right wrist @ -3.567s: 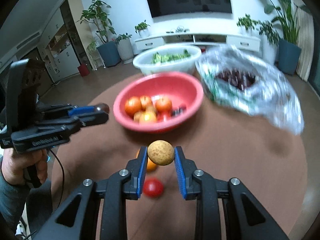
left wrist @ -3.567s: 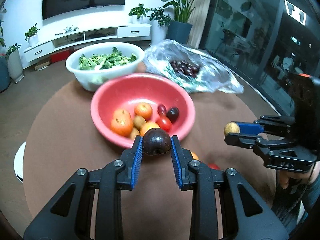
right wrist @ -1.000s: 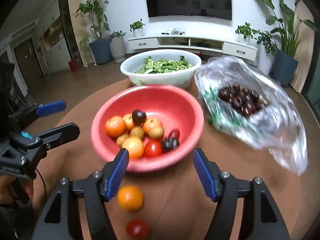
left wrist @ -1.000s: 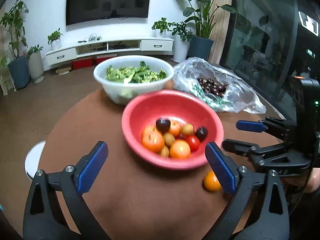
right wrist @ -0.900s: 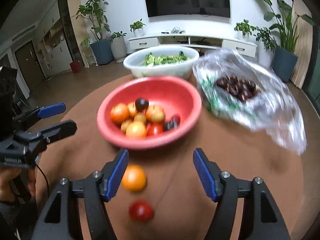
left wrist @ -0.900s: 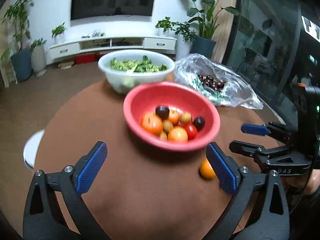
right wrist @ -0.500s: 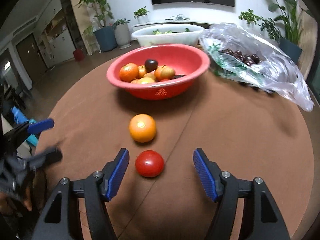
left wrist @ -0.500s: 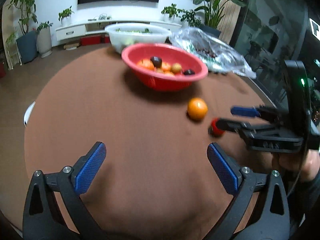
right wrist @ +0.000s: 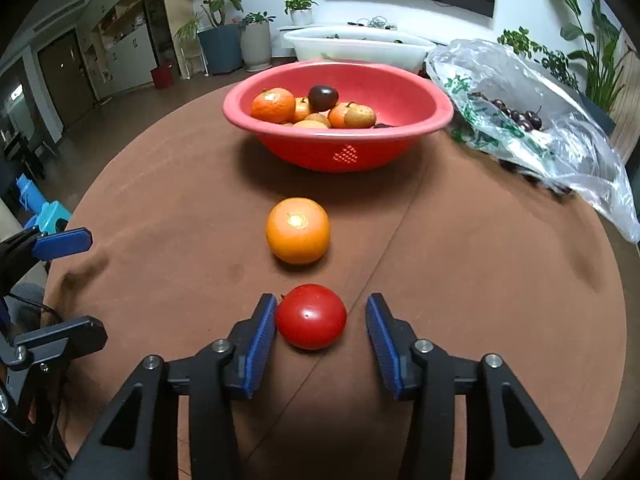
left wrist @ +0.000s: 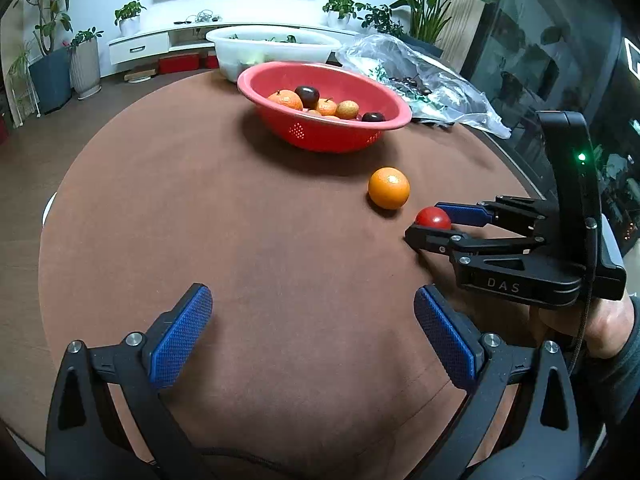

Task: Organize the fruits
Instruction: 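Grasp the red tomato with the right tool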

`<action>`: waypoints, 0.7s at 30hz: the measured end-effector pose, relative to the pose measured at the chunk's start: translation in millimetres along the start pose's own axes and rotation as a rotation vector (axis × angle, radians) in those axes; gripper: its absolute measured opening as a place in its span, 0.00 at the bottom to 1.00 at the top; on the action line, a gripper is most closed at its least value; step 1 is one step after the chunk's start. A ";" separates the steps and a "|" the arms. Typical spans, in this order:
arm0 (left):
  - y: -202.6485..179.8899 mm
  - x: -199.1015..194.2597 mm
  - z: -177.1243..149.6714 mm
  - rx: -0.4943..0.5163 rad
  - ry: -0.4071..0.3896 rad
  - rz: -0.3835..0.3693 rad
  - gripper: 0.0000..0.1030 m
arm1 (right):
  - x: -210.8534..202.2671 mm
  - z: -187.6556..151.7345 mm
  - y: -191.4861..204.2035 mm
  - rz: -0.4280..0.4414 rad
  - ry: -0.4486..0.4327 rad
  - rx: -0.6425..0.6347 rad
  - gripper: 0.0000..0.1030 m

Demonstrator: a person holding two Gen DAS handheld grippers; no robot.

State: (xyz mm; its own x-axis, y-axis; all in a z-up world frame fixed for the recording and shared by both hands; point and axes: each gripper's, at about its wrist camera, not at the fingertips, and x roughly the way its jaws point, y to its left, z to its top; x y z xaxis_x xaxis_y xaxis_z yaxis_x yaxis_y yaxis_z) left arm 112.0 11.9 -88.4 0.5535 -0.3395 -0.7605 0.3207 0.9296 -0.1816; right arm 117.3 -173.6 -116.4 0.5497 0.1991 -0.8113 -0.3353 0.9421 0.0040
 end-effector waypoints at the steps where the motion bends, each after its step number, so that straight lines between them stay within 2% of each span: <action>1: -0.2 0.5 0.5 0.000 0.001 0.002 0.99 | -0.2 -0.7 1.8 -0.003 -0.001 -0.007 0.45; 6: 0.1 0.8 4.8 0.001 0.000 0.006 0.99 | -1.3 -0.7 5.4 0.001 -0.004 -0.024 0.35; 12: -5.1 7.7 13.1 0.021 0.005 0.010 0.99 | -7.1 -3.1 2.9 0.017 -0.015 0.000 0.35; 17: -19.6 21.0 33.6 0.059 0.001 0.012 0.99 | -24.8 -9.6 -14.6 0.038 -0.064 0.112 0.35; 21: -40.0 42.9 52.1 0.115 0.025 0.018 0.99 | -33.6 -14.5 -34.7 0.011 -0.086 0.187 0.35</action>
State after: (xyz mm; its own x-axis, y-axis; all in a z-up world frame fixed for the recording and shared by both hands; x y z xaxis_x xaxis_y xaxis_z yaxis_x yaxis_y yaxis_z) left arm 163.0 -47.3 -81.3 0.5408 -0.3179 -0.7787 0.3978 0.9124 -0.0962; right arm 99.4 -216.9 -97.8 0.6127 0.2245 -0.7577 -0.1982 0.9718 0.1276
